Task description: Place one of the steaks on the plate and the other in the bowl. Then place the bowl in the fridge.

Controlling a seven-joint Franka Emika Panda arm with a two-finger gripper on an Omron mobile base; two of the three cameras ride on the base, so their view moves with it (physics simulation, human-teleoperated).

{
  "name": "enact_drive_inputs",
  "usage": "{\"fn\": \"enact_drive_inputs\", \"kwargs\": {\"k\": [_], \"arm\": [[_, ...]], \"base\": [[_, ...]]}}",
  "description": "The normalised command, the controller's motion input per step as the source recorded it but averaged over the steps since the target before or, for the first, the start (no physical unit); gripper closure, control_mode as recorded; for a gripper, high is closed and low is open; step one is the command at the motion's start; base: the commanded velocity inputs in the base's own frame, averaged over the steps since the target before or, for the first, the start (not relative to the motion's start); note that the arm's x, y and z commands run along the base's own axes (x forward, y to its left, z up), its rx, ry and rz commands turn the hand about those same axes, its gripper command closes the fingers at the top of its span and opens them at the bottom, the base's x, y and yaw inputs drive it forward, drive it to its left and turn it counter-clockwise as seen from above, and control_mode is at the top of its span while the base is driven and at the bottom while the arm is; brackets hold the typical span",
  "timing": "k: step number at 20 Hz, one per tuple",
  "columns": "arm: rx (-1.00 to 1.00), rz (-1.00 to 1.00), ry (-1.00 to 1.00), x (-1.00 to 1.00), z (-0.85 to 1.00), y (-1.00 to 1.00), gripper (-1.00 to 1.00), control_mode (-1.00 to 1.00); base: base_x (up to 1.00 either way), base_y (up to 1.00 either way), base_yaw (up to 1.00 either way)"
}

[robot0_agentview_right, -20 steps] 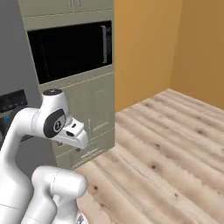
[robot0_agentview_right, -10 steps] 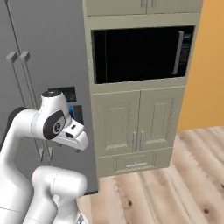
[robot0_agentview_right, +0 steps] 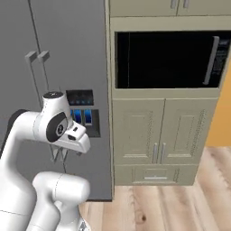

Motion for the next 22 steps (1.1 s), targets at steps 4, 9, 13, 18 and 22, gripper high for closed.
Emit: {"fn": "enact_drive_inputs", "kwargs": {"k": [4, 9, 13, 18, 22], "arm": [[0.00, 0.00, 0.00, 0.00, 0.00, 0.00, -1.00, 1.00], [0.00, 0.00, 0.00, 0.00, 0.00, 0.00, -1.00, 1.00], [0.00, 0.00, 0.00, 0.00, 0.00, 0.00, -1.00, 1.00], [0.00, 0.00, 0.00, 0.00, 0.00, 0.00, -1.00, 1.00], [0.00, 0.00, 0.00, 0.00, 0.00, 0.00, -1.00, 1.00]], "base": [[-0.10, 0.62, 0.33], [-0.03, 0.07, 0.45], [-0.06, -0.03, 0.19], [-0.05, 0.00, 0.02], [0.00, 0.18, -0.04]]}}
